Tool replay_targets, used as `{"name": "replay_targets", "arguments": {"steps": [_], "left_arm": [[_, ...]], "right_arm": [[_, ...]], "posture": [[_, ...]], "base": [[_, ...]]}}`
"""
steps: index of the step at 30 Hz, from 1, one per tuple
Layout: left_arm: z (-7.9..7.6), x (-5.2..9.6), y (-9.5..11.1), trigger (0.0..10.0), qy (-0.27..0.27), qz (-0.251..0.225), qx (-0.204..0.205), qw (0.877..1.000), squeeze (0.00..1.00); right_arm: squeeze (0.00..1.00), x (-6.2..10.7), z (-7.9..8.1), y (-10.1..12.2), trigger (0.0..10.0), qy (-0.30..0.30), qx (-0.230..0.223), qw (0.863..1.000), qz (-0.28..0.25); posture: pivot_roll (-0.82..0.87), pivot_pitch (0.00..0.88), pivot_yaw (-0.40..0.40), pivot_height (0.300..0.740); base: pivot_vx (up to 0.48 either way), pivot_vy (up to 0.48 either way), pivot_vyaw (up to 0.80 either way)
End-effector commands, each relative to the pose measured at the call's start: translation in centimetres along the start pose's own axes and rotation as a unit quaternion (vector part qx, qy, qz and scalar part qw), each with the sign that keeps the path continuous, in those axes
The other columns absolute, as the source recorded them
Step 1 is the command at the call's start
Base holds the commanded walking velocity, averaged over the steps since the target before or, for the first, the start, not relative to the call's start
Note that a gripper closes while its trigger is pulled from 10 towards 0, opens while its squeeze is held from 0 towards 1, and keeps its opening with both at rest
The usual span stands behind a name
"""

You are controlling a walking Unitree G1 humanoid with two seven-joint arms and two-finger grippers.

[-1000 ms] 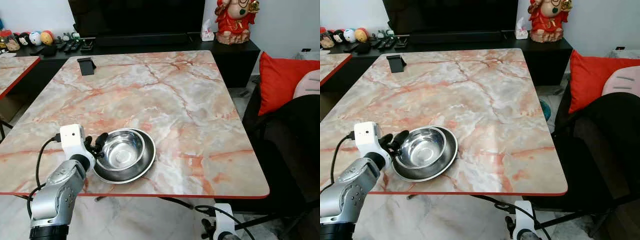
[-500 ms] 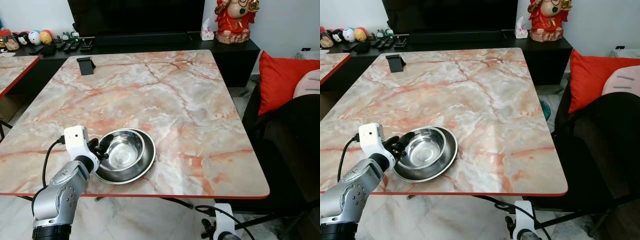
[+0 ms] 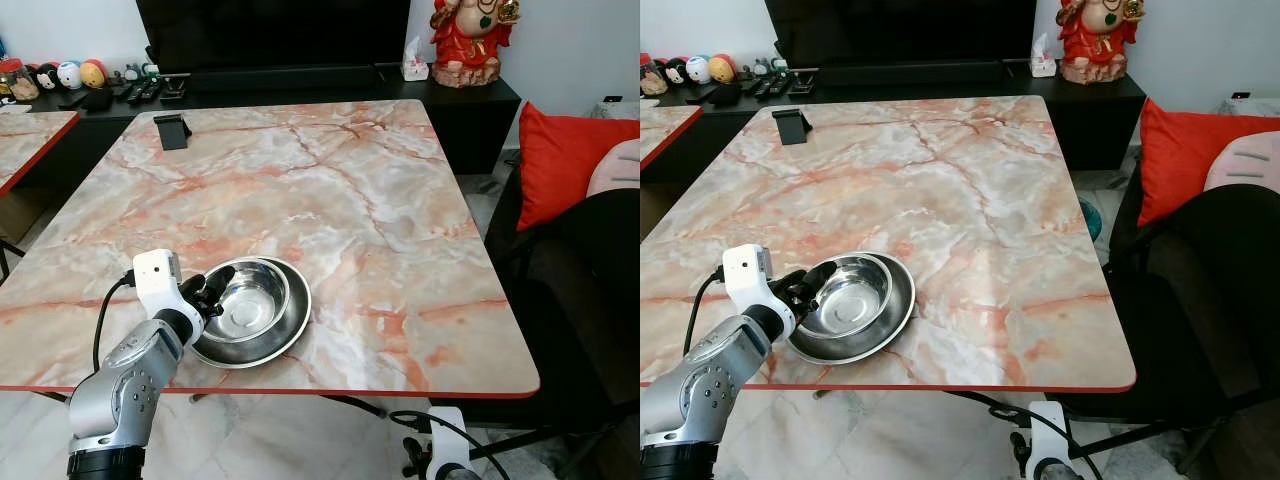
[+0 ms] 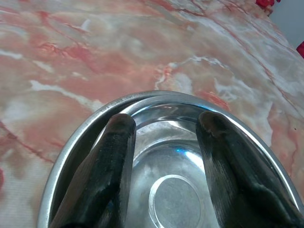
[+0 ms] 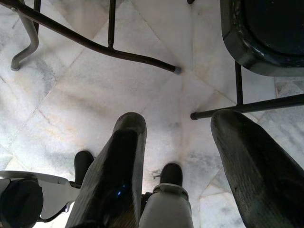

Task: Setting the table

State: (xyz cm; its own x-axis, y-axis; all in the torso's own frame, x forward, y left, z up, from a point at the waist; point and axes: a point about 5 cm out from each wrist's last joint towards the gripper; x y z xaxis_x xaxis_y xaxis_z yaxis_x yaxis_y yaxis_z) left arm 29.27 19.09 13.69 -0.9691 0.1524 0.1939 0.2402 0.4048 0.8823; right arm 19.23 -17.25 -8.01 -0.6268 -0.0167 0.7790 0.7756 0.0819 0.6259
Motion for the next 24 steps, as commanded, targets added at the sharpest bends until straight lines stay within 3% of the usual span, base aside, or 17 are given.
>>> {"name": "replay_targets", "arguments": {"steps": [1,20,23,24], "left_arm": [[-0.5,0.1,0.6,10.0,-0.014,-0.005,0.0,1.0,0.0],[-1.7,0.1,0.3,10.0,-0.055,0.011,0.012,0.998,0.0],[-1.7,0.2,0.9,10.0,-0.052,-0.014,0.006,0.999,0.0],[-1.6,0.2,1.3,10.0,-0.046,-0.025,-0.015,0.999,0.0]], "right_arm": [[0.0,0.0,0.2,0.0,10.0,0.004,0.0,1.0,0.005],[0.0,0.0,0.2,0.0,10.0,0.005,0.0,1.0,0.005],[0.0,0.0,0.2,0.0,10.0,0.006,0.0,1.0,0.005],[0.0,0.0,0.2,0.0,10.0,0.006,0.0,1.0,0.005]], "posture": [[-0.04,0.0,0.056,0.723],[-0.04,0.0,0.056,0.723],[-0.04,0.0,0.056,0.723],[-0.04,0.0,0.056,0.723]], "base": [[0.0,0.0,0.0],[0.0,0.0,0.0],[0.0,0.0,0.0],[0.0,0.0,0.0]]}}
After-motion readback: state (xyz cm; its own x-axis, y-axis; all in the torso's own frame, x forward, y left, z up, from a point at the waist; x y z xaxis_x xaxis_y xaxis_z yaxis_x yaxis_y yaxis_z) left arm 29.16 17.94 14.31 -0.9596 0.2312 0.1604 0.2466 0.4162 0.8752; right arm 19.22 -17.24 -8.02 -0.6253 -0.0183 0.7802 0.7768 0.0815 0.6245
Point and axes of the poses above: a point about 5 cm out from each wrist's last joint towards the gripper, its own x axis pointing back from the gripper into the wrist, its own y axis along the axis of the wrist's last joint, z = x × y, and after that the axes turned 5 degrees about x, right-handed
